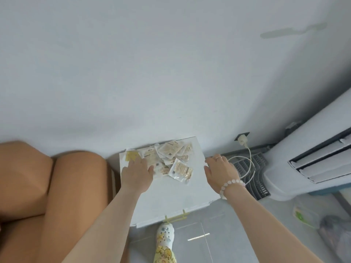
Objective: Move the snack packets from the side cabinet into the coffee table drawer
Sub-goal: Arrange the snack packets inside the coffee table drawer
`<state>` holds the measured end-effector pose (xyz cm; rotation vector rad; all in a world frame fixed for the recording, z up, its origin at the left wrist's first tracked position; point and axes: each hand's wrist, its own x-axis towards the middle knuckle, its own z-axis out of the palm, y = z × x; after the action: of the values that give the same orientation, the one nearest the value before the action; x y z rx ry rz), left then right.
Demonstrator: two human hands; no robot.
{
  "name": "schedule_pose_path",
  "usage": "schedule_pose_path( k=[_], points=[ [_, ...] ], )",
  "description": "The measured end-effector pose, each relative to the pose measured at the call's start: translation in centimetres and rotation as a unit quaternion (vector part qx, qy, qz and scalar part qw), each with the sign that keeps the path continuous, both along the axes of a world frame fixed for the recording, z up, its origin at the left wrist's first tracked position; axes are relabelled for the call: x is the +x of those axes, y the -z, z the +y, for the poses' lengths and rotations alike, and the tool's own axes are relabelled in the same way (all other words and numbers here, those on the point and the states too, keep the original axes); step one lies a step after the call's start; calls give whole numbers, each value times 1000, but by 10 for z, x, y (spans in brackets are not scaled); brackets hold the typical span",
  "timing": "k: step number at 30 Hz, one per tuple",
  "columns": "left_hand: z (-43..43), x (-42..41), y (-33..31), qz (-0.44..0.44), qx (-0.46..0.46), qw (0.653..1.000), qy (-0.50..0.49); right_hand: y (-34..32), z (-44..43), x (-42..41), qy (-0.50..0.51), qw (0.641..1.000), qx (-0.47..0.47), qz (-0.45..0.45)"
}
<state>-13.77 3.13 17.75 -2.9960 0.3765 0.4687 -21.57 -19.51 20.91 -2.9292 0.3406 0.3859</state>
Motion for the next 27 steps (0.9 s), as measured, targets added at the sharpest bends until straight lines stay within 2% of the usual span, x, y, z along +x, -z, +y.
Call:
schedule_pose_path(
  k=[6, 11, 16, 21, 24, 27],
  points=[
    [12, 56, 51, 48, 3, 999, -16, 52, 2, 56, 22, 998, 5, 67],
    [18, 96, 82, 88, 10, 996, -29, 93, -3, 70, 60, 987, -5, 147],
    [12, 132, 121, 108, -6, 991, -79, 132, -18, 86, 76, 979, -3, 187],
    [-7, 148, 168, 139, -26, 984, -107, 178, -24, 116, 0, 974, -28, 223],
    [-20, 148, 198, 161, -68, 967, -183, 210, -20, 143, -63, 974, -28, 217],
    [-31, 149, 224, 176, -131, 934, -282, 241, -18, 164, -117, 969, -35, 215]
  ],
)
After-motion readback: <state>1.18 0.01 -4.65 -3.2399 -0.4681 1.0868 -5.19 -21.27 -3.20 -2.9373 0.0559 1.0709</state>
